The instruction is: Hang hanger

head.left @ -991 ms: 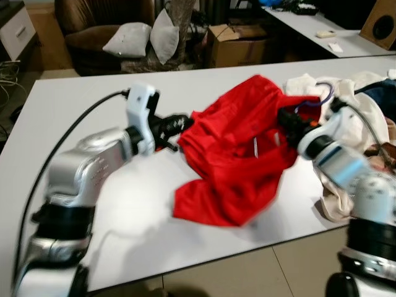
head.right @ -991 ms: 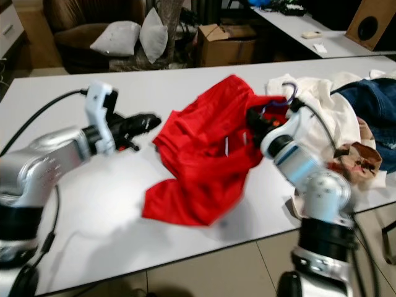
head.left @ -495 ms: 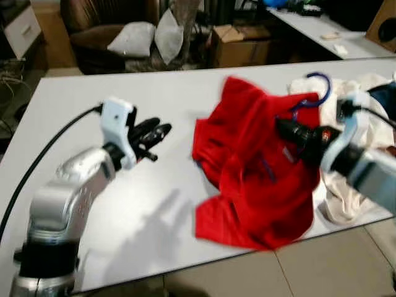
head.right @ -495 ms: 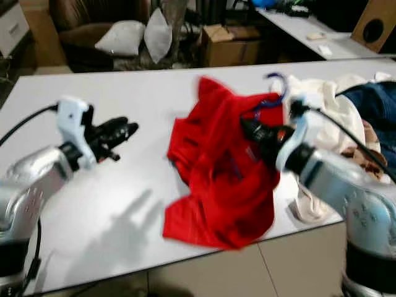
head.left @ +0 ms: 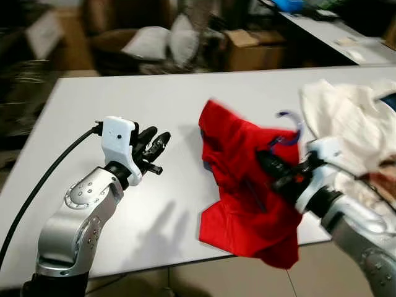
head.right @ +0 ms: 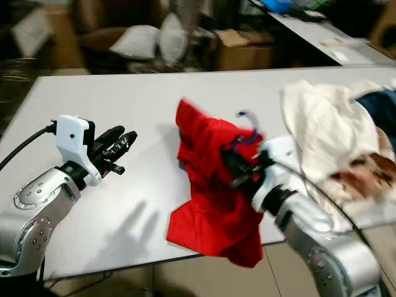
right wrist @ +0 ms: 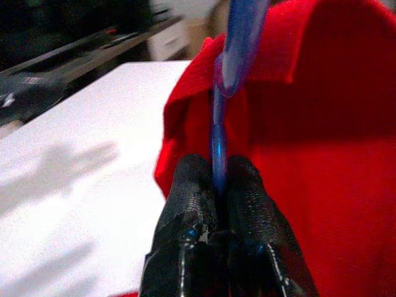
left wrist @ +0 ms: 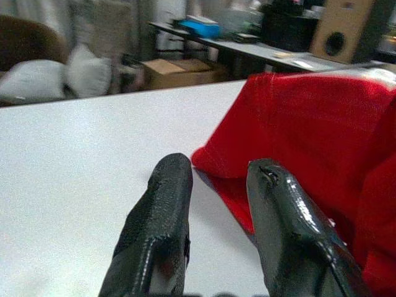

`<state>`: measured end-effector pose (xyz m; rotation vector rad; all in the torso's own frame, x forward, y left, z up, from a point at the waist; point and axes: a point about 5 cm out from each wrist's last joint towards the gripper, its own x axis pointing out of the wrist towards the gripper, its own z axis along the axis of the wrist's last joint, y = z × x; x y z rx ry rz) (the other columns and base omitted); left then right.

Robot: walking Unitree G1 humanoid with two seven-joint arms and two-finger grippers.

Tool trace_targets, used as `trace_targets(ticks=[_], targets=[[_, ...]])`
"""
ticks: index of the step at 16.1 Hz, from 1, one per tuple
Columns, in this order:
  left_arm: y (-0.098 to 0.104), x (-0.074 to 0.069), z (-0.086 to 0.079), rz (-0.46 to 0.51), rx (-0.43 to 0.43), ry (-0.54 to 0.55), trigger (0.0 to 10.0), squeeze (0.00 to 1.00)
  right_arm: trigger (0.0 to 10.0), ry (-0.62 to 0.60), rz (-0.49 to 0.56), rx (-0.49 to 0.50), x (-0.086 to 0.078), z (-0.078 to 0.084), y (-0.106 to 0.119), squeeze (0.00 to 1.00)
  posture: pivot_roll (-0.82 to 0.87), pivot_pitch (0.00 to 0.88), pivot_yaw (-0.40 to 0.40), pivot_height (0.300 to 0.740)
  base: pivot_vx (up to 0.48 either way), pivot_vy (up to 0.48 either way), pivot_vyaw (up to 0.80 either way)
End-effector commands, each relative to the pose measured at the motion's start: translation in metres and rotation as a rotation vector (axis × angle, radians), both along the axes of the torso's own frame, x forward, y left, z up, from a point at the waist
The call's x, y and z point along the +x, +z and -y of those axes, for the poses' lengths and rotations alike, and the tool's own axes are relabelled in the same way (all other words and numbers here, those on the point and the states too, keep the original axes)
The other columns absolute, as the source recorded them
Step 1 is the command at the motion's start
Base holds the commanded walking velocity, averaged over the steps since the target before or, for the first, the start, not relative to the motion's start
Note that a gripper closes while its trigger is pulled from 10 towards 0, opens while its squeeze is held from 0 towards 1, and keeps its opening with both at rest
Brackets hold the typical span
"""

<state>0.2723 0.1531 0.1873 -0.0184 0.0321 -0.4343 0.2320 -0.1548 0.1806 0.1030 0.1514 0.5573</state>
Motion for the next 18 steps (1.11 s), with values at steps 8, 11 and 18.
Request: trace_targets(ticks=[8,11,18], targets=[[-0.0041,-0.0014,0.007,-0.016,-0.022,0.014,10.0,0.0,10.0,0.083,0.036,-0.02,-0.0112,-0.0028,0.0086,0.0,-0.04,0.0,0.055,0.74,0.0,-0.274,0.49],[-0.0056,-0.0028,0.0104,-0.016,-0.018,0.003,10.0,0.0,10.0,0.057,0.03,0.019,-0.0088,-0.0001,0.0067,0.0,-0.04,0.0,0.051,0.74,0.0,0.0,0.0],[-0.0063,-0.0026,0.0158,-0.015,-0.013,-0.015,10.0,0.0,10.0,0.054,0.003,0.014,-0.0097,0.002,0.0003,0.0,-0.04,0.0,0.044,0.74,-0.163,0.0,0.0]])
